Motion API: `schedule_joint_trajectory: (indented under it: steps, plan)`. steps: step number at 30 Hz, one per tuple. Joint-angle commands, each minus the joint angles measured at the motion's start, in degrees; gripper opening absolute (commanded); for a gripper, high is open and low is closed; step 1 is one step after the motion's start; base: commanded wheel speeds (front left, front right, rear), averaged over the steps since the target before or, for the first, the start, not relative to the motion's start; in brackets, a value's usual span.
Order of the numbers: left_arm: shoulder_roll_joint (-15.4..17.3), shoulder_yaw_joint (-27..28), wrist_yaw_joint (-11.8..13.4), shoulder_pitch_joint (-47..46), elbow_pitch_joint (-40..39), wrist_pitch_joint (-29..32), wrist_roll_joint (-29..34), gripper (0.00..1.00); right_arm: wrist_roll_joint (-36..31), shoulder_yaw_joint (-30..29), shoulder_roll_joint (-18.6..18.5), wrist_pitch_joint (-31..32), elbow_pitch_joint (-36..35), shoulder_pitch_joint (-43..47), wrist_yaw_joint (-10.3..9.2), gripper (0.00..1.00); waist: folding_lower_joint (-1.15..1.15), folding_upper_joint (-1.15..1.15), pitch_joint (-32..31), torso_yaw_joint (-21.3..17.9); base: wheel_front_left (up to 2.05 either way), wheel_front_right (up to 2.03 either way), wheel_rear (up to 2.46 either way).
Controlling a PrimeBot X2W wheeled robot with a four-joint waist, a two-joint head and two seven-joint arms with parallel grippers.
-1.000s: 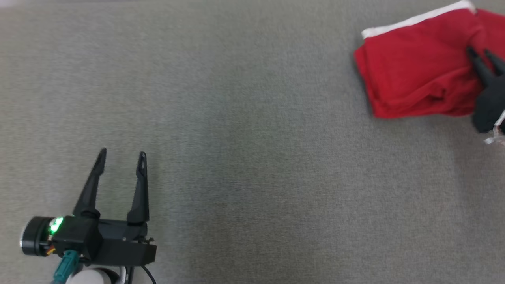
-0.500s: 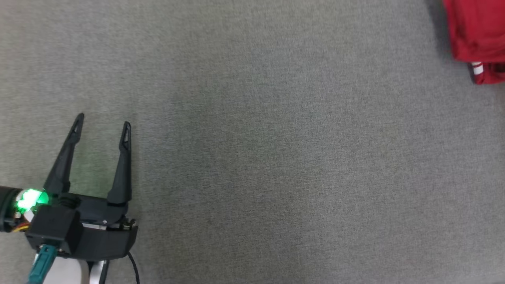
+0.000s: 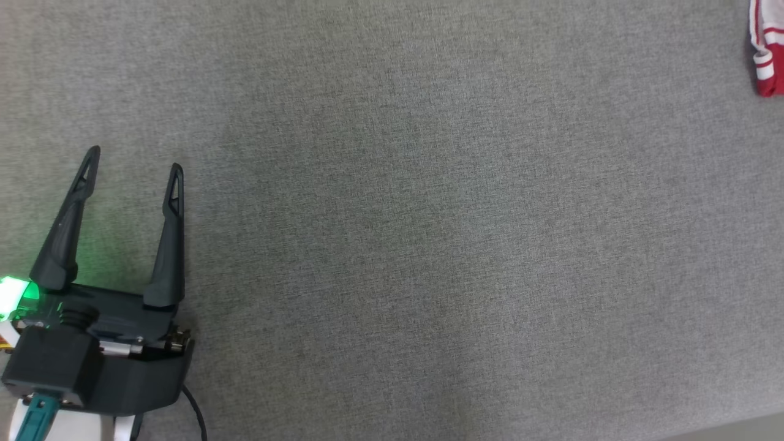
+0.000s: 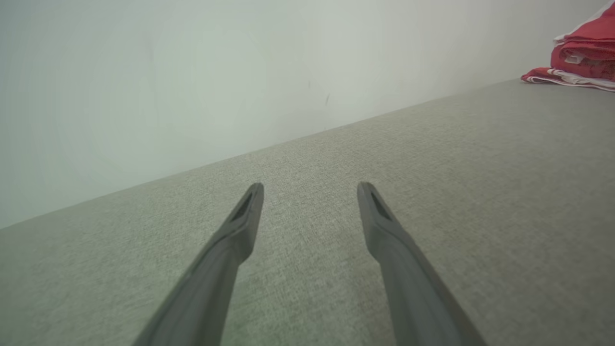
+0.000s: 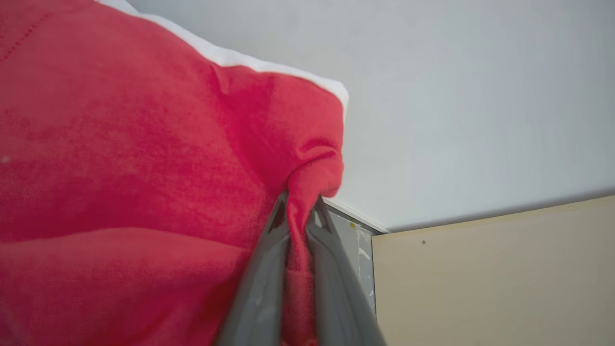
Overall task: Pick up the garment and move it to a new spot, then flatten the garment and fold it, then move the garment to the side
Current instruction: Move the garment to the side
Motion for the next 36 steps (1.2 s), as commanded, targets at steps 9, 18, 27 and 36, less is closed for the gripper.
schedule_joint_trajectory:
  steps: [9,18,27,36]
  plan:
    - [0.8,-0.2,0.5,-1.0,-0.6,0.7,0.0,1.00,-2.7,0.3,0.8,0.4,1.6,-2.3,-0.19,0.47,0.00,-0.01,1.8,-0.7,0.00,0.00,0.00]
    - [-0.9,0.2,2.0,1.7,3.0,-0.4,-2.0,1.00,-6.5,-2.2,3.4,-1.1,-0.4,-2.3,-0.19,1.00,0.00,-0.01,-5.0,-0.3,0.00,0.00,0.00]
    - [-3.6,2.0,3.5,6.6,7.7,-0.7,-5.3,1.00,0.8,-12.8,10.8,-6.3,-2.9,5.3,-0.19,1.00,0.00,-0.01,-16.2,2.6,0.00,0.00,0.00]
    - [-5.5,3.2,4.0,12.6,10.1,-0.7,-6.4,1.00,5.0,-17.6,17.5,-11.3,-6.5,18.2,-0.18,1.00,0.00,-0.01,-26.4,6.0,0.00,0.00,0.00]
